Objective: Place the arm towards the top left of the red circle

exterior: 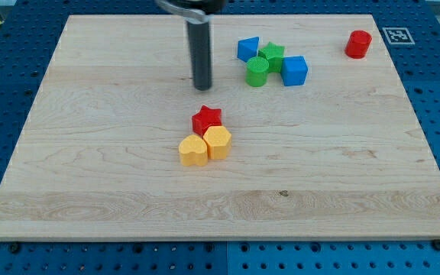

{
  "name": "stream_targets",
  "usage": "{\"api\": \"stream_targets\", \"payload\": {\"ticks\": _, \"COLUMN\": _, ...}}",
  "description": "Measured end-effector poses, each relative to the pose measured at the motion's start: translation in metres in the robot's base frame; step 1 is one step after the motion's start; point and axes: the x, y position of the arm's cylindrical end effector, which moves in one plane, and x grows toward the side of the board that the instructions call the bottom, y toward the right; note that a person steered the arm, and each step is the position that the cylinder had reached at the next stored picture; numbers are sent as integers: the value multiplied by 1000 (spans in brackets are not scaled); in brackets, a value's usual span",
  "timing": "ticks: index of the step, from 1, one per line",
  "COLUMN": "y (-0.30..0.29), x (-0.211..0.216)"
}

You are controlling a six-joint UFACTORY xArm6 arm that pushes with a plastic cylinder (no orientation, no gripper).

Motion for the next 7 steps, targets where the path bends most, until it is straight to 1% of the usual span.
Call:
{"api": "stream_targets", "payload": {"ticks": 1, "y": 70, "x": 25}}
{"api": "stream_targets", "payload": {"ticks": 4, "y": 278, "x": 29}}
{"api": "stream_targets", "payload": {"ticks": 5, "y": 319, "x": -2}}
{"api": "stream_targets", "payload": {"ticks": 6, "y": 323, "x": -53}}
{"api": "stream_targets", "payload": {"ticks": 7, "y": 323, "x": -95}}
